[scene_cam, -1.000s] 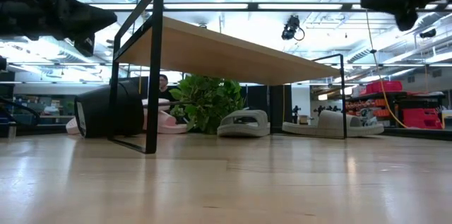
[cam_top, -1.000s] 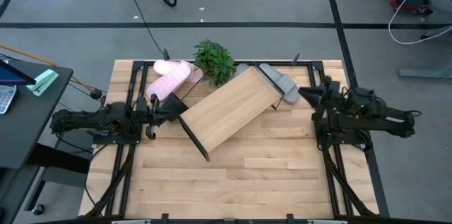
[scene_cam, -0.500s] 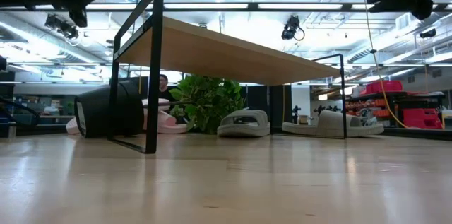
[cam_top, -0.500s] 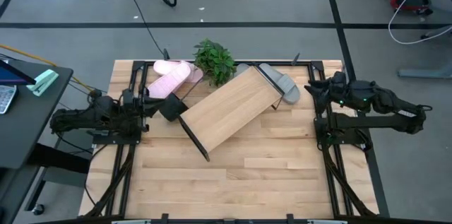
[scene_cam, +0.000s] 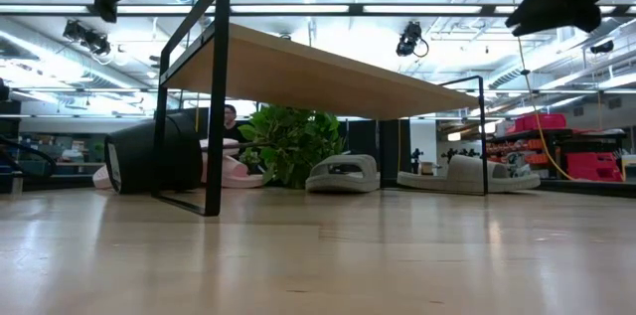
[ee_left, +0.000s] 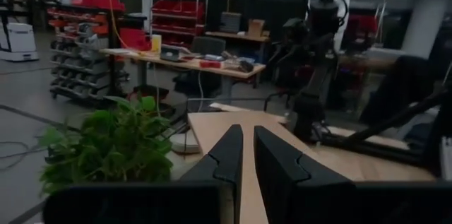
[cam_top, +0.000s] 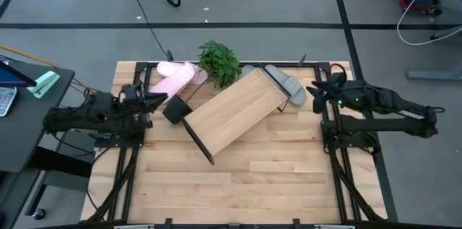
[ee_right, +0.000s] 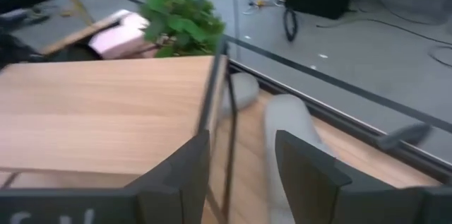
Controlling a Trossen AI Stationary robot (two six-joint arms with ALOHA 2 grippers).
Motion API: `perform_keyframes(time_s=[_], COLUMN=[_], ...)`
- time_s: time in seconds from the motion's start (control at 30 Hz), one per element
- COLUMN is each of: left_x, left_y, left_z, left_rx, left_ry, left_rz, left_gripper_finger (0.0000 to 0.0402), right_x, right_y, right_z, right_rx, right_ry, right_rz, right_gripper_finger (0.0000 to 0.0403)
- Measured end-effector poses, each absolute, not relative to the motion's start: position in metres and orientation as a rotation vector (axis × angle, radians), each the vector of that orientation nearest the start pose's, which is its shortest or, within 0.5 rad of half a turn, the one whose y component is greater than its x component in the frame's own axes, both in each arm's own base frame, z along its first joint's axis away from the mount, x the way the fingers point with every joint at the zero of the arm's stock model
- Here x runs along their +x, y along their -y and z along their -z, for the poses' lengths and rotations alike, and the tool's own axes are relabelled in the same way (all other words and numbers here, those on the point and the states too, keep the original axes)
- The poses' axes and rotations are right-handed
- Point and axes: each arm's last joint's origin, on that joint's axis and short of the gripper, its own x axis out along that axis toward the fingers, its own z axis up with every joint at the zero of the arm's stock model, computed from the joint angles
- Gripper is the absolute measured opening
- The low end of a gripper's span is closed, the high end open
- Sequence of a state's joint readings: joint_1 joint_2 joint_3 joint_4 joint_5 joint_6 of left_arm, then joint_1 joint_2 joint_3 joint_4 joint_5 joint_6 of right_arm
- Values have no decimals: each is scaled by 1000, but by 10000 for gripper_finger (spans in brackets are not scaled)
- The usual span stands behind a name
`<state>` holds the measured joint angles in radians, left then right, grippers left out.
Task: Pick and place slides into the shelf
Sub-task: Put the right gray slides on the shelf
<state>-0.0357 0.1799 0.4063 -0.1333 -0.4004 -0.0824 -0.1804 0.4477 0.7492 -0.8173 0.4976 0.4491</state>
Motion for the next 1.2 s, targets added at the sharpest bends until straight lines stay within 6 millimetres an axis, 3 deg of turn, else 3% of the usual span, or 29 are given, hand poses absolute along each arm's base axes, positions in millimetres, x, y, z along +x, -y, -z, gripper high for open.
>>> perform_keyframes(time_s=[0.2,0.47,1.2], left_x=[93,105,105], left_y=[-8,-9,-11], left_z=[-278,-269,-266], left_rx=[-55,-25,-11], left_ry=[3,-110,-140], left_rz=[-384,-419,-509], left_gripper_finger=[39,42,35], right_x=[71,68,81], right_y=[35,41,55], right_z=[-298,-295,-288], right_rx=[356,370,351], right_ry=[-399,-448,-561], right_rz=[861,892,951], right_gripper_finger=[166,167,167])
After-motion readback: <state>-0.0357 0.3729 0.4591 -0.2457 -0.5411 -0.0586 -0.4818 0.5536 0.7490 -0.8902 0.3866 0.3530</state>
